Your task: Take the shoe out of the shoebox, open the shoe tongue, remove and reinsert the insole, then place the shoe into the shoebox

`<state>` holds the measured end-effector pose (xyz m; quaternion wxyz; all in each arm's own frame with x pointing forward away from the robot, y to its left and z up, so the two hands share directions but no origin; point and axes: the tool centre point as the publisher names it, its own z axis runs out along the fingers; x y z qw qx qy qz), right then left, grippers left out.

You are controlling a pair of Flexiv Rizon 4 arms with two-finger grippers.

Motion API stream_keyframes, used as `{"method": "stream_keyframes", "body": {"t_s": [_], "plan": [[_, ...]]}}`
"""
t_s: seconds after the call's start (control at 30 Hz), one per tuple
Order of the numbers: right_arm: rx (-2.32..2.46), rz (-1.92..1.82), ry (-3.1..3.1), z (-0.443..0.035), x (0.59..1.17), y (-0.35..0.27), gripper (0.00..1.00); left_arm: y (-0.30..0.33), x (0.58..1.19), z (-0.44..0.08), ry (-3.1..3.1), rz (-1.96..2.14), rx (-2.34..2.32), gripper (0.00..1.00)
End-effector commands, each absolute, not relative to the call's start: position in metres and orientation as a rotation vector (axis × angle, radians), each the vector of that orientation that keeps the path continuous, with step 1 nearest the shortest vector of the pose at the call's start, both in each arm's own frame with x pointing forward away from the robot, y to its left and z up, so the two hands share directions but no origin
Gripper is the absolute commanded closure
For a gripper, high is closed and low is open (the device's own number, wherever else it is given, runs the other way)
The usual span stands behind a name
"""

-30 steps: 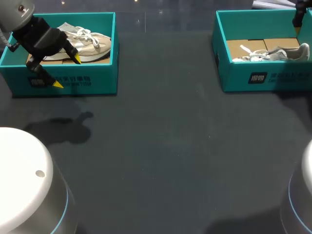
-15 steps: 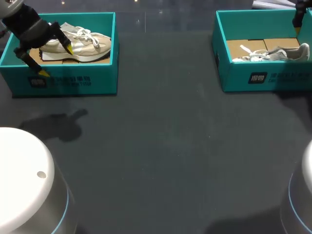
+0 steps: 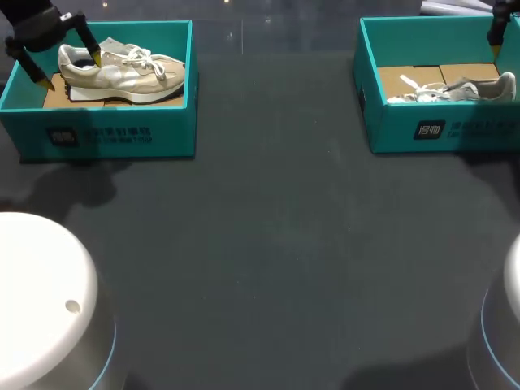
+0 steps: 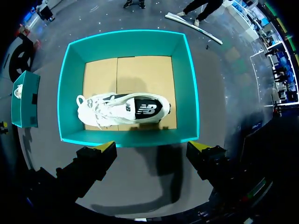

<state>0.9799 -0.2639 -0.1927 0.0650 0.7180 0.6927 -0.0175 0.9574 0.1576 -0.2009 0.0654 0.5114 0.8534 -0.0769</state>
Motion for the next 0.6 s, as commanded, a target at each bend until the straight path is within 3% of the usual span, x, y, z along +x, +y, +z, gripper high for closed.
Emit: {"method": "stream_keyframes", "body": {"t_s": [0.03,0.6], "plan": [[2.167,-0.055,2.09,-0.192,0.98,-0.264,0.0,0.156,0.958,-0.199,2.584,-0.219,1.548,0.0],[2.167,-0.055,2.09,-0.192,0.98,-0.264,0.0,0.217,1.044,-0.195,2.365,-0.032,1.879,0.0]]}}
